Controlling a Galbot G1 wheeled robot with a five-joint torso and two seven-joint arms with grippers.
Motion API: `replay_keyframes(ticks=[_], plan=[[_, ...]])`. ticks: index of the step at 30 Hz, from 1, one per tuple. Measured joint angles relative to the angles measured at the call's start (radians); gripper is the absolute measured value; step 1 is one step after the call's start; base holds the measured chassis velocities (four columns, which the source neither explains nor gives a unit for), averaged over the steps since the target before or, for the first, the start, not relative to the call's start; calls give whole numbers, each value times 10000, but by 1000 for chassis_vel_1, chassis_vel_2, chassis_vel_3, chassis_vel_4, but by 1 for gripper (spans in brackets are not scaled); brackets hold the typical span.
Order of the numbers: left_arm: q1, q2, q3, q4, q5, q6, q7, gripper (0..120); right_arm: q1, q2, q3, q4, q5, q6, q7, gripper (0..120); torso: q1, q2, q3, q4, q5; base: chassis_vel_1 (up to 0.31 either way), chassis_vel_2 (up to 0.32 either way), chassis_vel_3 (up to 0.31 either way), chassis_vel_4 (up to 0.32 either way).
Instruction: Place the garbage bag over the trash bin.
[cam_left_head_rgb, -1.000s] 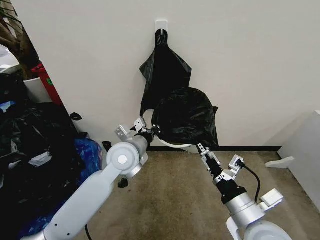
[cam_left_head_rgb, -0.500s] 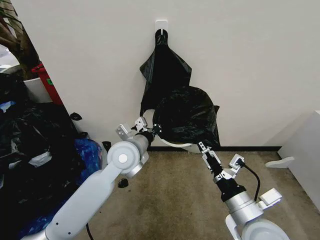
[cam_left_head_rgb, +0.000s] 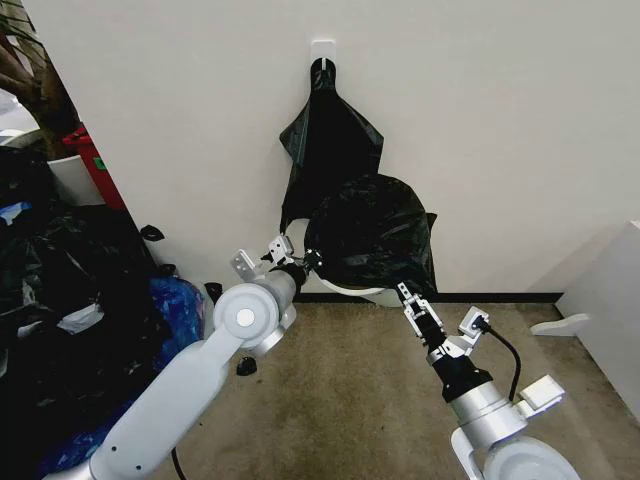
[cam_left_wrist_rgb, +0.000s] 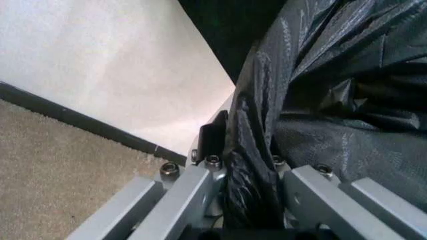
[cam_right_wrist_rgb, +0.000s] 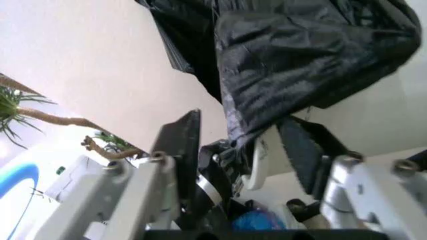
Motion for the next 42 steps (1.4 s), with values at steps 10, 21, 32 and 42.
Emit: replay_keyframes(ticks=[10,21,32,42], plan=[[24,-28,23,114,332,20,127,1,-158,17,-34,75,-145,-6,18,2,0,0,0,0,0,0,0,0,0],[61,-32,65,97,470,35,220,1,-143,-30,-30,79,-150,-59,232,0,0,0,0,0,0,0,0,0,0],[58,14,-70,95,429,35,219,1,-1016,-394,-116,321,-722,-425,-574,0,0,0,0,0,0,0,0,0,0],[103,51,-117,-37,403,33,216,1,-901,-326,-143,359,-823,-528,-505,0,0,0,0,0,0,0,0,0,0]])
